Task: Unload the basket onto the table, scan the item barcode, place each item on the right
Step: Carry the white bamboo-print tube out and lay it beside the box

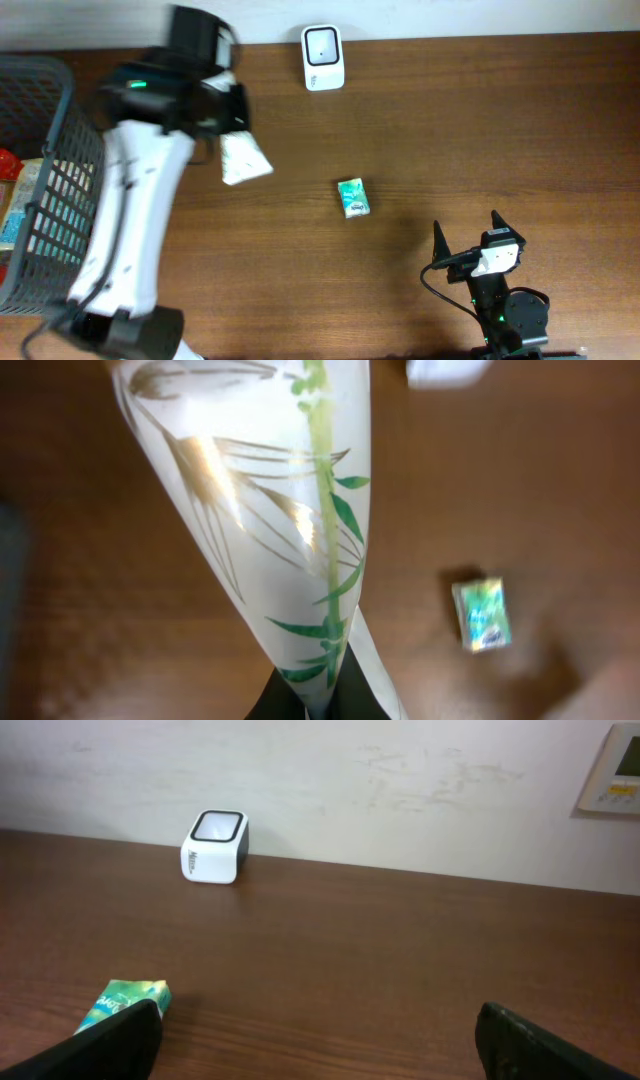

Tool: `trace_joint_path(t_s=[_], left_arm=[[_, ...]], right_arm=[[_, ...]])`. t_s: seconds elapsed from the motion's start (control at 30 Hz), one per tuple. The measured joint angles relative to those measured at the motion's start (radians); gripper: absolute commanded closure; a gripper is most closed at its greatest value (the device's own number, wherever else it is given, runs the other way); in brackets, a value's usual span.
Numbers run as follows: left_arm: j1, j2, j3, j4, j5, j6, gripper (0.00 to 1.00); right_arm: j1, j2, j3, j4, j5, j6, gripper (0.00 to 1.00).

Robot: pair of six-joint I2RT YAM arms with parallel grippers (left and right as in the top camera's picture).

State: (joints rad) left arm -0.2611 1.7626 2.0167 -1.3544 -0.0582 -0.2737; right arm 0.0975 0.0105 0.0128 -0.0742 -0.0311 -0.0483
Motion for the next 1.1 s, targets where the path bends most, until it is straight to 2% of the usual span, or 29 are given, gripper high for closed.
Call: trace_joint_path(t_s=[0.13,0.23,0.33,0.43,0.47,0.5,0.53,0.57,0.7,0.8,0.93,1.03,1.1], left_arm=[[-0.086,0.08,-0.274,0.164,0.028,-0.031,1.0],[-0.127,0.135,-0.408,0.261,0.061,-0.053,1.0],[-0.165,0.172,-0.512,0.361,0.105,-0.067,1.0],[-0.221,0.203,-0.542,0.439,0.118,-0.086,1.0],[-0.251,0.22,-0.544,0.46,0.124,-0.095,0.78],[-0.28,0.237,-0.546,0.475,0.13,-0.105,0.67],[-0.296,0.247,-0.546,0.481,0.132,-0.108,0.49],[-0.315,0.257,-0.546,0.488,0.137,-0.118,0.4],[-0.312,0.258,-0.546,0.486,0.137,-0.127,0.3],[-0.269,0.257,-0.493,0.394,0.121,-0.125,0.25],[-0.136,0.227,-0.229,0.211,0.05,-0.078,0.14],[-0.005,0.146,0.055,0.079,-0.027,-0.036,0.13],[0.089,0.085,0.173,0.051,-0.055,-0.029,0.13]], right_arm=[[0.0,0.0,0.0,0.0,0.0,0.0,0.02],[0.0,0.0,0.0,0.0,0.0,0.0,0.02],[0.0,0.0,0.0,0.0,0.0,0.0,0.01],[0.0,0.0,0.0,0.0,0.0,0.0,0.02],[0.0,0.0,0.0,0.0,0.0,0.0,0.02],[0.0,0.0,0.0,0.0,0.0,0.0,0.02],[0.0,0.0,0.0,0.0,0.0,-0.001,0.02],[0.0,0.0,0.0,0.0,0.0,0.0,0.02],[0.0,0.0,0.0,0.0,0.0,0.0,0.02],[0.0,0.0,0.0,0.0,0.0,0.0,0.02],[0.0,0.0,0.0,0.0,0.0,0.0,0.02],[0.0,0.0,0.0,0.0,0.0,0.0,0.02],[0.0,0.0,0.0,0.0,0.0,0.0,0.02]])
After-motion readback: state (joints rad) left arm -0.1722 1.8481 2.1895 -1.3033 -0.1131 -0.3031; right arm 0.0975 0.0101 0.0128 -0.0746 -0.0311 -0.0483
